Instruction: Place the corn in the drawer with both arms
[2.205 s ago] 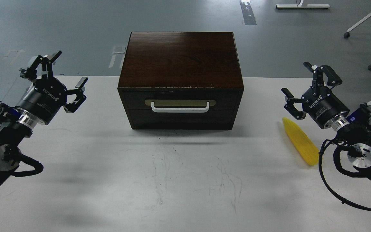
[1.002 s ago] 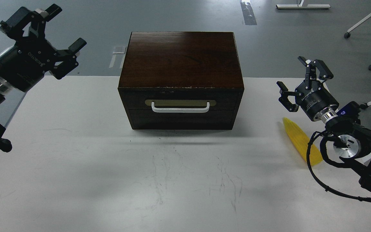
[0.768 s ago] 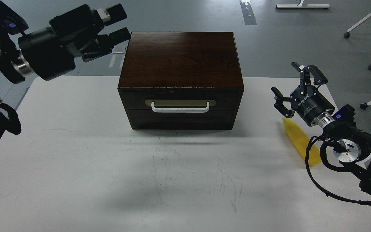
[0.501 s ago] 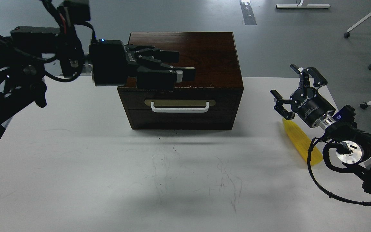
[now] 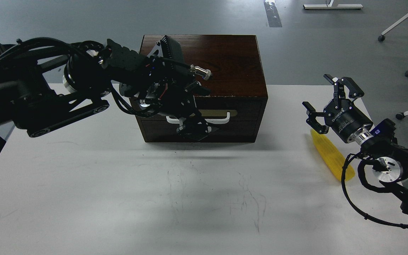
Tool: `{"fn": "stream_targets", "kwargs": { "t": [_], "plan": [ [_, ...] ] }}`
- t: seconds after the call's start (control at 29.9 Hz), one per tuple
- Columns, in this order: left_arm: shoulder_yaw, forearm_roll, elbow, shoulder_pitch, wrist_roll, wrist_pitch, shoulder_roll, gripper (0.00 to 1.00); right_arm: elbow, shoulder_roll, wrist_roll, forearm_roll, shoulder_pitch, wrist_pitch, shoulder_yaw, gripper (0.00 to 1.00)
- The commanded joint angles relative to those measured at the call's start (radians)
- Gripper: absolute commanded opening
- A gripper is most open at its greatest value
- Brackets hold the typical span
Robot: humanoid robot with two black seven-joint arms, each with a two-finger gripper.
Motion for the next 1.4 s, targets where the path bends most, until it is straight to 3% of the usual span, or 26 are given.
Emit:
{"fn": "stream_targets", "kwargs": {
  "t": [0.0, 0.23, 0.53, 1.37],
  "plan": [
    [0.029, 0.031, 0.007, -0.002, 0.000, 0.000, -0.021, 0.98, -0.003, 0.001, 0.000, 0.001, 0.004, -0.001, 0.000, 1.00],
    [0.073, 0.031, 0.020, 0.000, 0.000, 0.000, -0.039, 0.98, -0.005, 0.006, 0.000, 0.000, -0.001, -0.002, 0.000, 1.00],
    [0.142, 0.031, 0.160, 0.010, 0.000, 0.013, -0.091, 0.98, -0.005, 0.006, 0.000, -0.007, -0.007, -0.005, -0.002, 1.00],
    [0.155, 0.031, 0.165, 0.012, 0.000, 0.024, -0.111, 0.98, -0.005, 0.006, 0.000, -0.007, -0.020, -0.005, 0.000, 1.00]
  ]
}}
